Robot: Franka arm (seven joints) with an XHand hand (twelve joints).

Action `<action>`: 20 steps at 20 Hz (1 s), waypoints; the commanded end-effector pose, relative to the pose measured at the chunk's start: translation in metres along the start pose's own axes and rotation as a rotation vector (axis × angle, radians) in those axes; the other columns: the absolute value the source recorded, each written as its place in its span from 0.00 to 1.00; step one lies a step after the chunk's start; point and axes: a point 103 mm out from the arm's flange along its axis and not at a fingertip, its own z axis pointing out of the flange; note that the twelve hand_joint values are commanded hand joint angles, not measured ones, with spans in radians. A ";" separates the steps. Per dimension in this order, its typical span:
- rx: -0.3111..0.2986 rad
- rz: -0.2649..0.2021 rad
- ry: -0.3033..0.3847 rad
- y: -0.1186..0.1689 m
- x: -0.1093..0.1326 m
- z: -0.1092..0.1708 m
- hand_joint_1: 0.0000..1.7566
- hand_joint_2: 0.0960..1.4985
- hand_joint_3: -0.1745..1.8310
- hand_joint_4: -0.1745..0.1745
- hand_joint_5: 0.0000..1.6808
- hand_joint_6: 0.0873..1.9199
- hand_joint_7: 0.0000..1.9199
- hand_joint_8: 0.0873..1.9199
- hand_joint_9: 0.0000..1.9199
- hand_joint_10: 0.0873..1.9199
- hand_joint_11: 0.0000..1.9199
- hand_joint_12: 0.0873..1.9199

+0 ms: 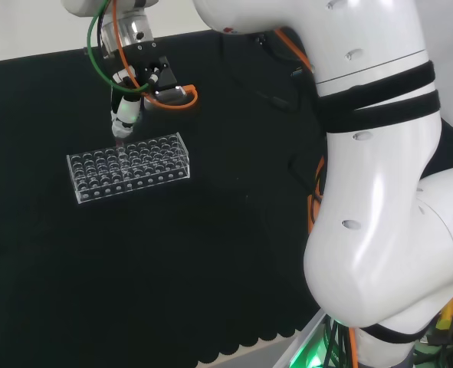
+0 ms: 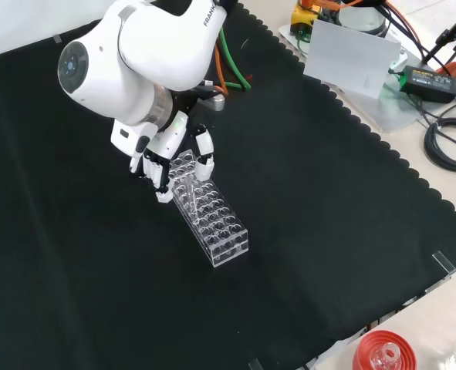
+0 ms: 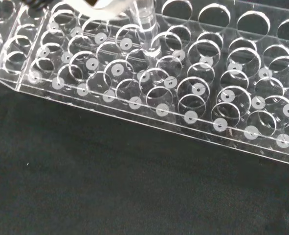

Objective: Pick up the test tube.

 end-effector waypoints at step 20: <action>-0.088 0.008 -0.022 0.011 0.022 -0.004 0.72 0.59 0.21 0.00 0.64 0.39 0.62 0.36 0.58 0.31 0.23 0.71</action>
